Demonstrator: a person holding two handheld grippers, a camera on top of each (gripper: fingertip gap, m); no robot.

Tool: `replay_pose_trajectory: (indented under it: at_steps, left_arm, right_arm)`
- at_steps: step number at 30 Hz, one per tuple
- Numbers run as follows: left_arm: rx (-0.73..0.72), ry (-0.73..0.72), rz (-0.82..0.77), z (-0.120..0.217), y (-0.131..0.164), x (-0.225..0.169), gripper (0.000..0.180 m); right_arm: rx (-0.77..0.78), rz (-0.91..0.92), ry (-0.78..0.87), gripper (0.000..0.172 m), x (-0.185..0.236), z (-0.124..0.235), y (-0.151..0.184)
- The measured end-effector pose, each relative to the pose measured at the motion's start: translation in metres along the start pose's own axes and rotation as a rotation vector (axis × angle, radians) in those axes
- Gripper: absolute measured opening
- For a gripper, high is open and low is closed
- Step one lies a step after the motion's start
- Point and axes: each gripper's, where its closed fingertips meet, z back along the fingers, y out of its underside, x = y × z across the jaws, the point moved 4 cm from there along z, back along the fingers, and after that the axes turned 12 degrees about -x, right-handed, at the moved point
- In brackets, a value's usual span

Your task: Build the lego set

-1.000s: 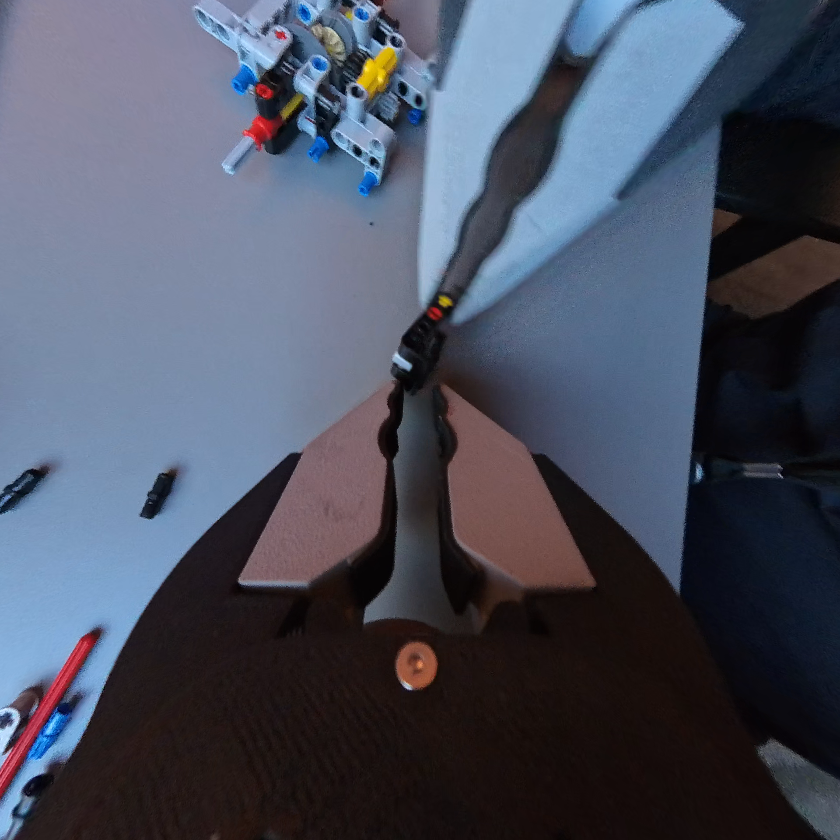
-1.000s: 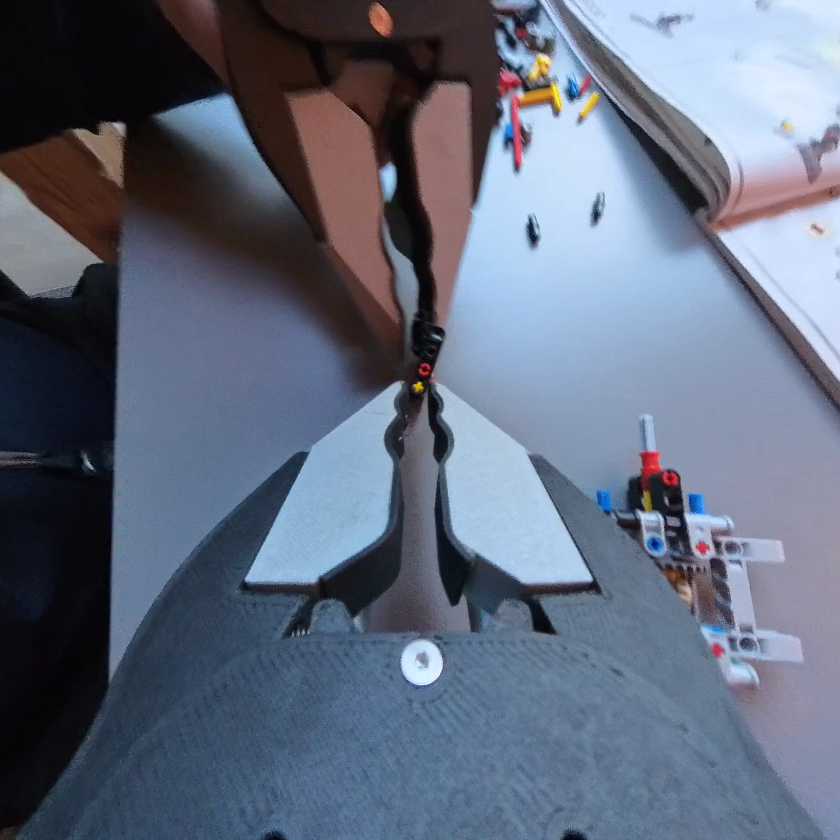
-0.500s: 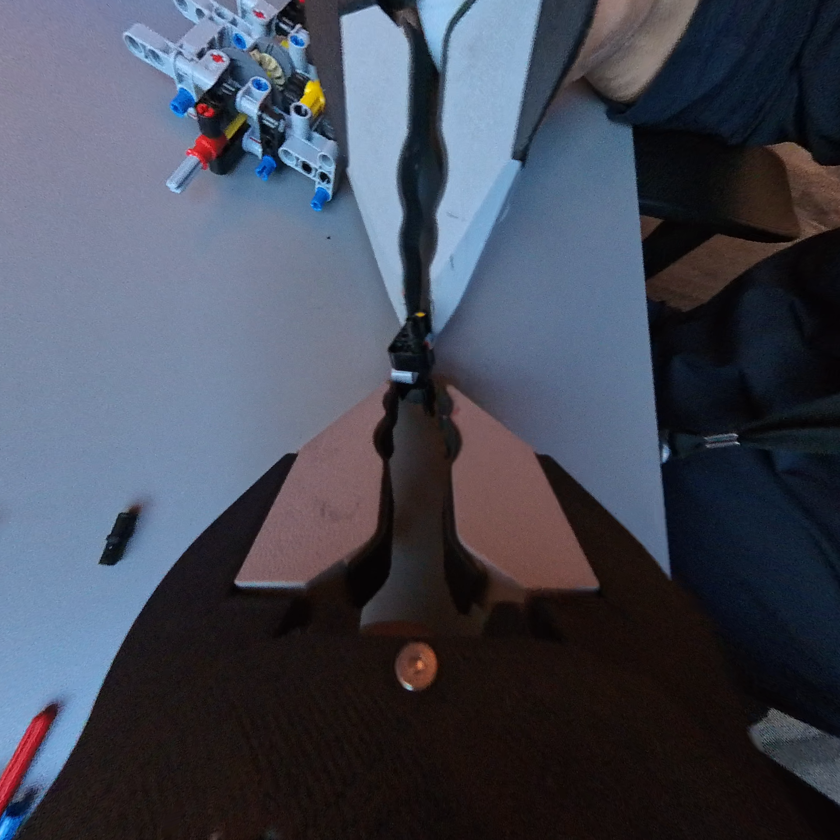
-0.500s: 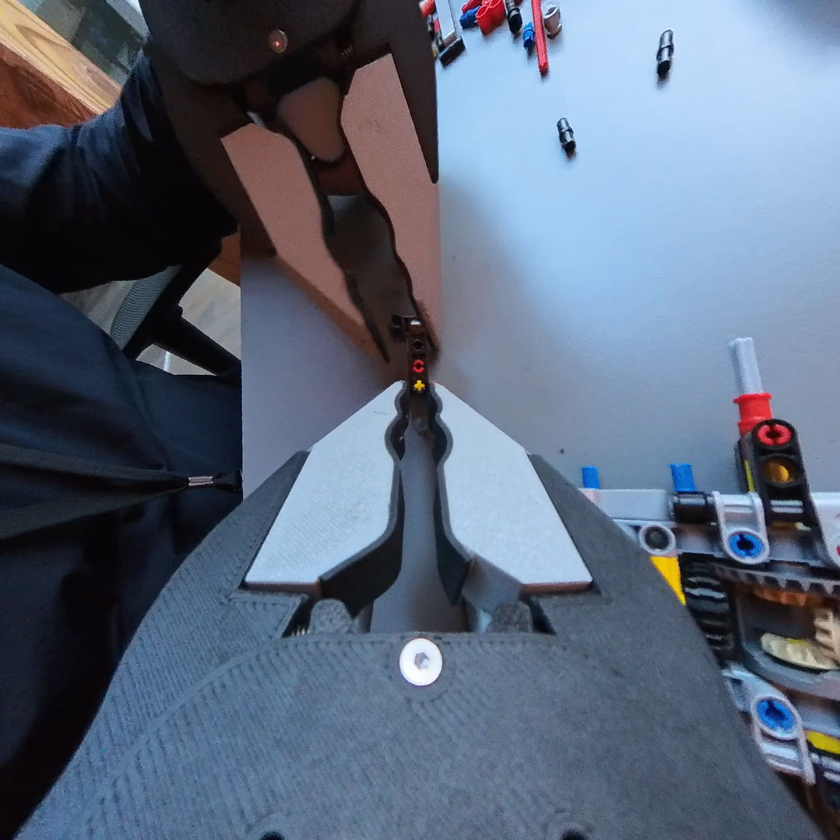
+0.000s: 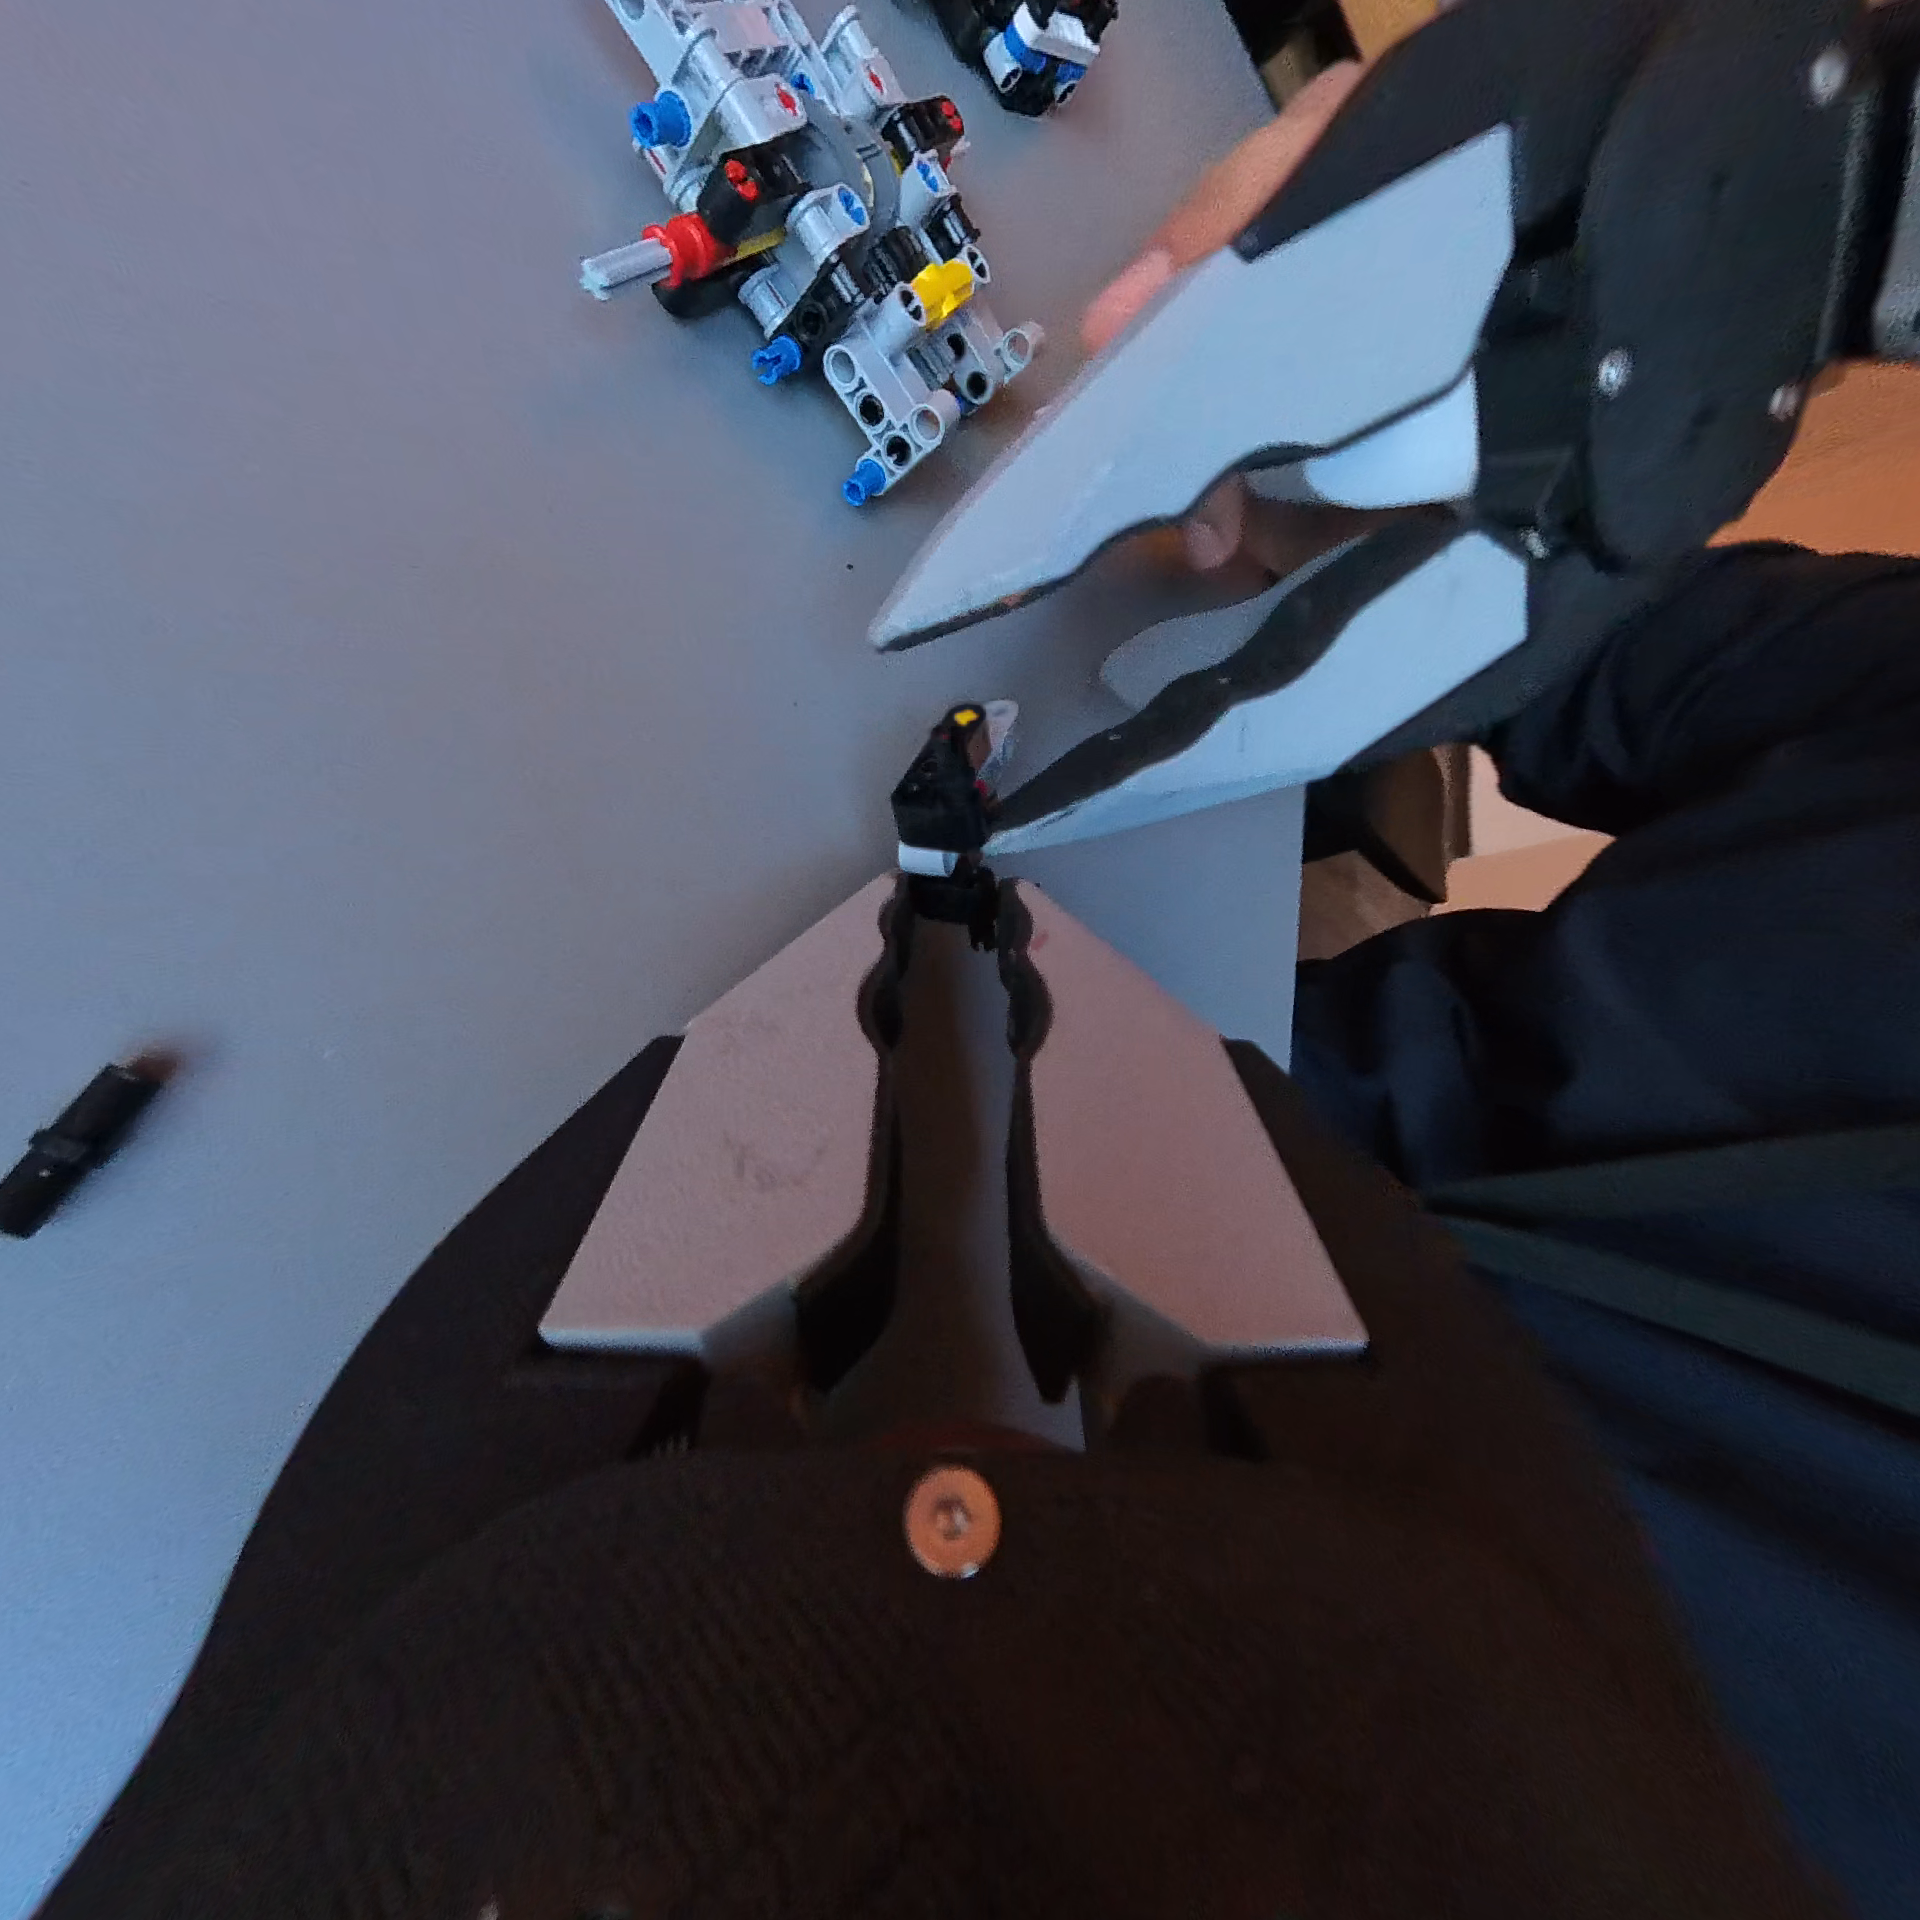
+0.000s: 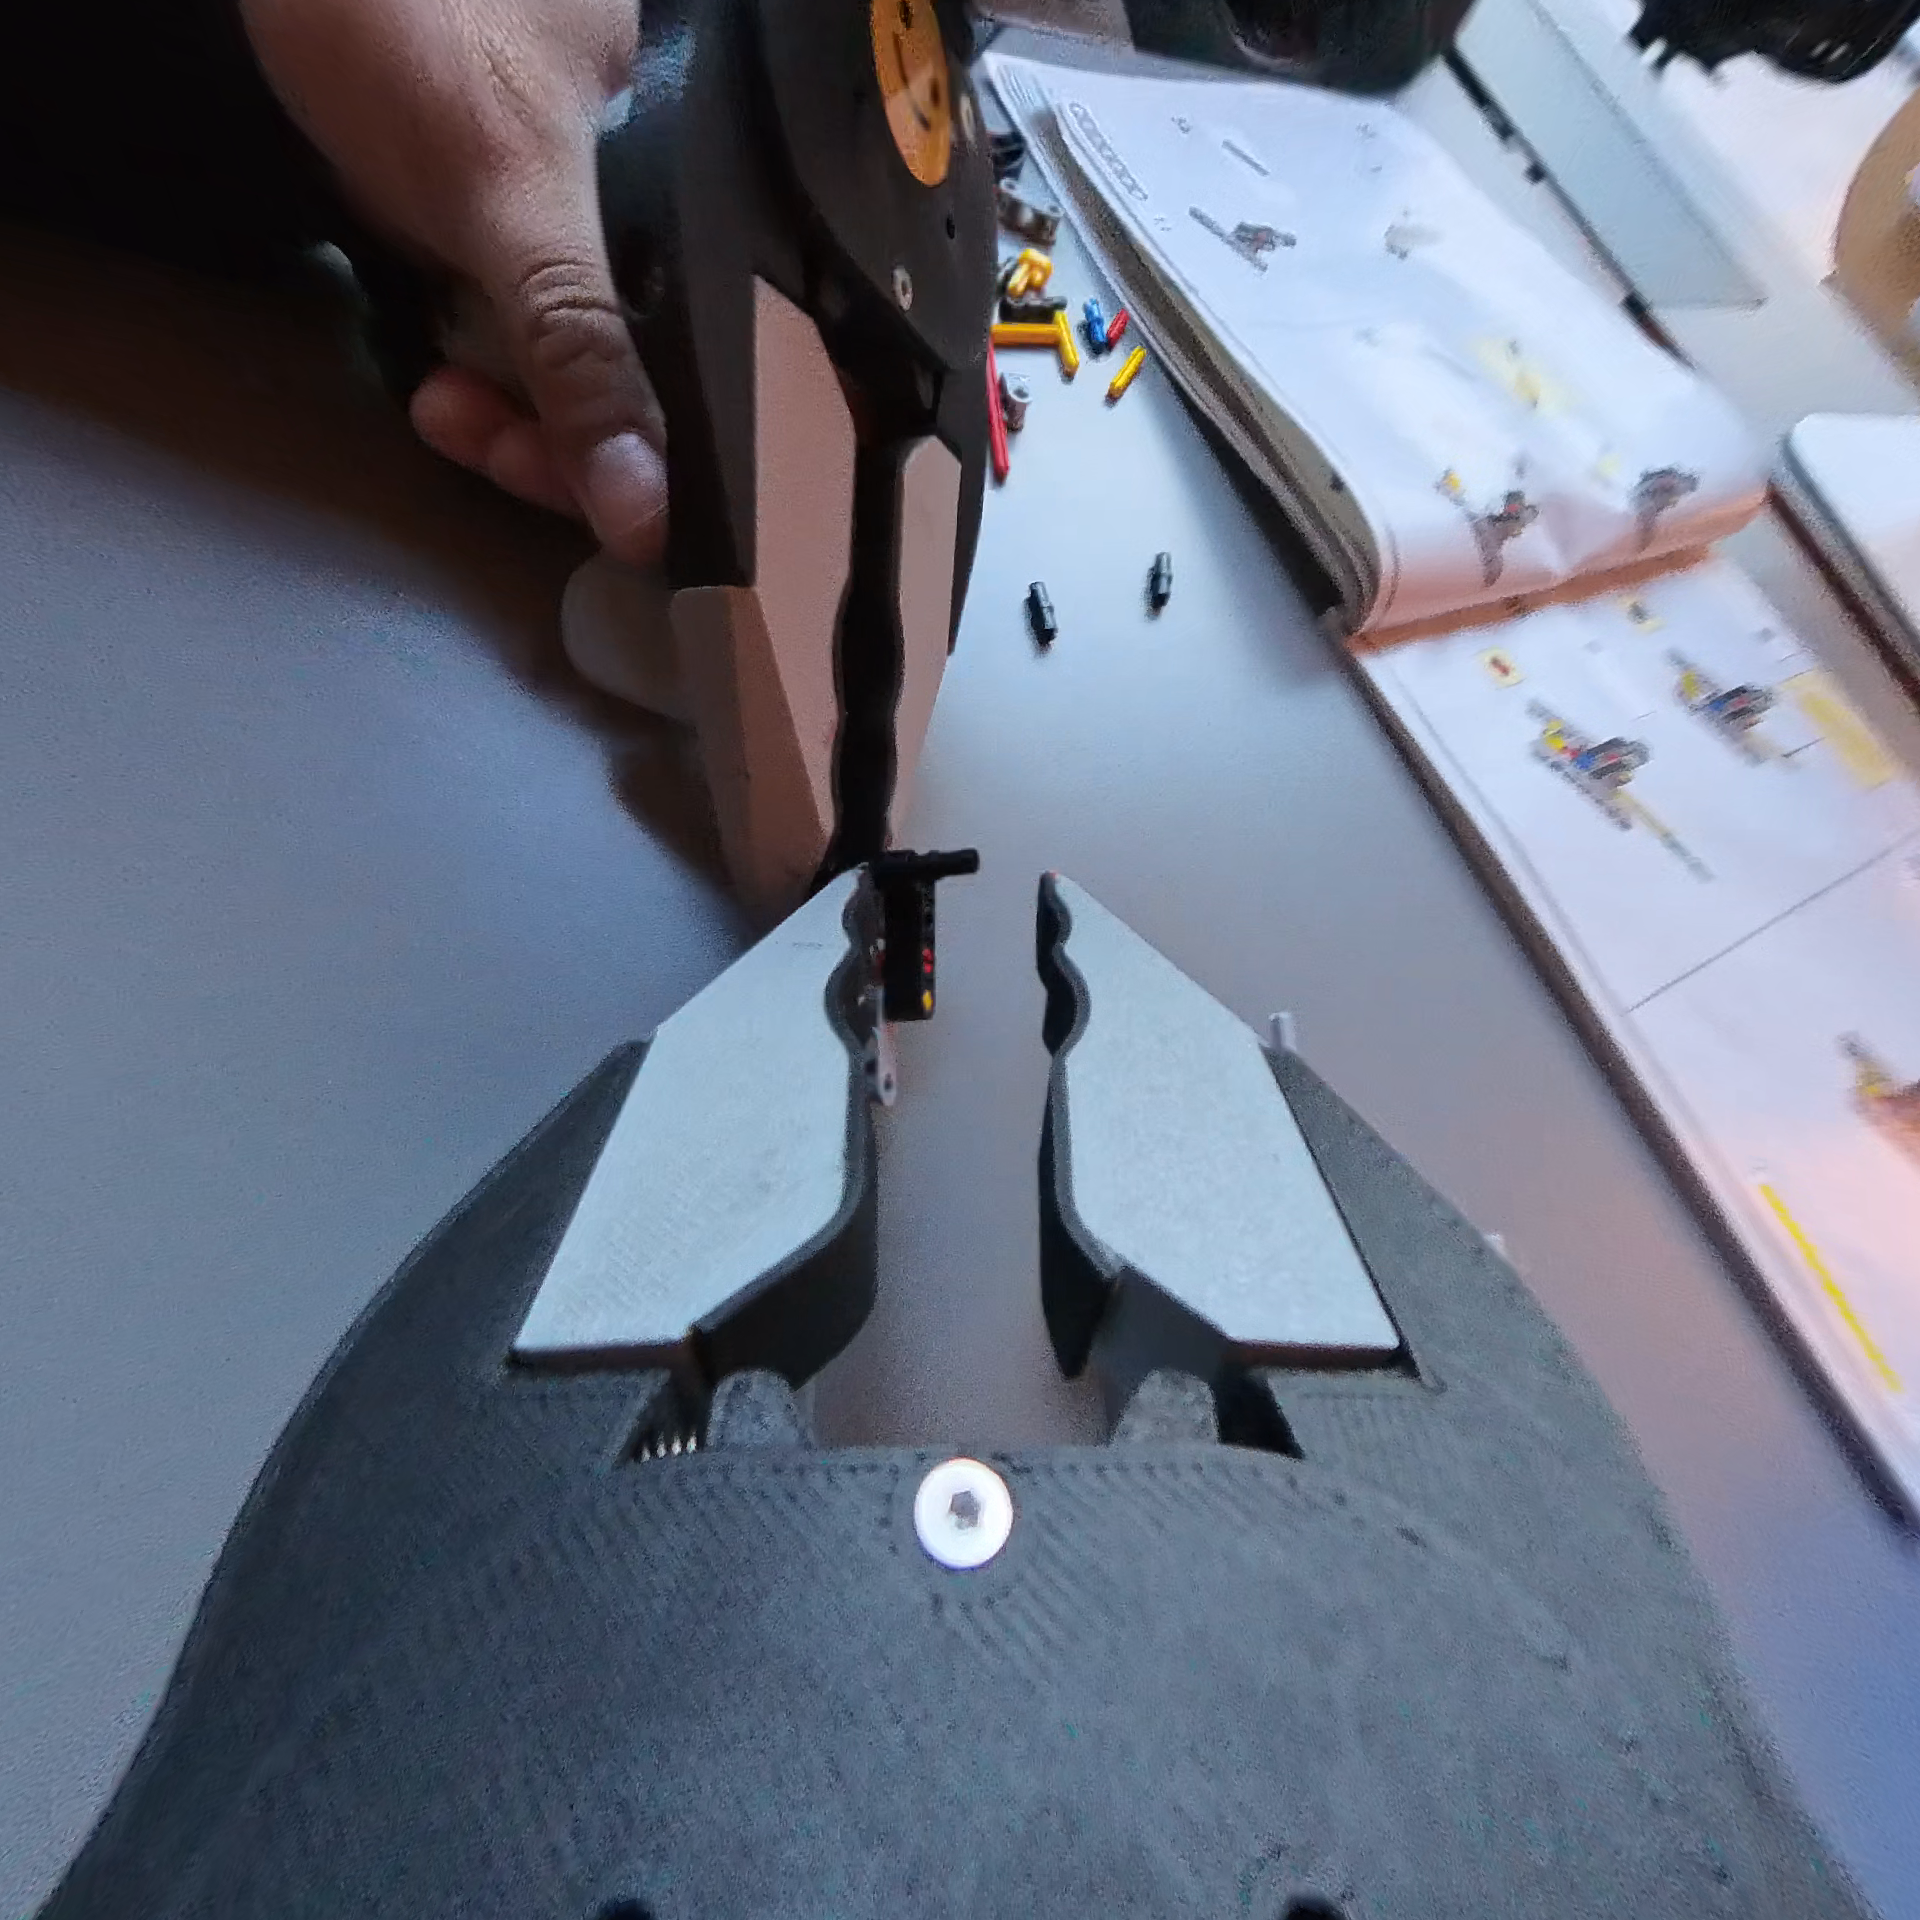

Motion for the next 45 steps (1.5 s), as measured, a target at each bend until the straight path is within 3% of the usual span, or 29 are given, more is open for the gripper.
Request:
replay_pose_trajectory:
  at_steps: [7, 12, 24, 34, 37, 40, 43, 45]
  left_arm:
    - [-0.008, 0.002, 0.026, 0.000, 0.000, 0.000, 0.013]
    - [-0.019, 0.003, 0.054, 0.000, -0.001, 0.002, 0.013]
    - [-0.027, -0.034, -0.011, -0.002, -0.001, 0.000, 0.013]
    - [-0.069, -0.046, -0.033, 0.002, -0.008, 0.007, 0.013]
    - [-0.066, -0.050, -0.049, 0.003, -0.008, 0.008, 0.013]
    - [-0.070, -0.035, -0.018, 0.004, -0.010, 0.010, 0.013]
    - [-0.069, -0.038, -0.037, 0.007, -0.011, 0.013, 0.013]
    - [-0.063, -0.043, -0.075, 0.012, -0.012, 0.014, 0.018]
  right_arm:
    - [0.023, 0.104, 0.032, 0.027, 0.002, -0.003, 0.001]
    - [0.026, 0.162, 0.033, 0.018, 0.006, -0.005, 0.001]
    - [0.052, 0.337, 0.068, 0.013, 0.011, -0.004, 0.000]
    - [-0.032, 0.162, 0.058, 0.014, 0.000, -0.007, 0.002]
    - [-0.044, 0.088, 0.040, 0.027, -0.005, -0.005, 0.005]
    - [-0.036, 0.049, 0.002, 0.029, -0.006, -0.003, 0.009]
    - [-0.014, 0.063, -0.037, 0.009, 0.000, -0.004, 0.012]
    - [0.021, 0.077, -0.017, 0.006, -0.001, -0.006, 0.016]
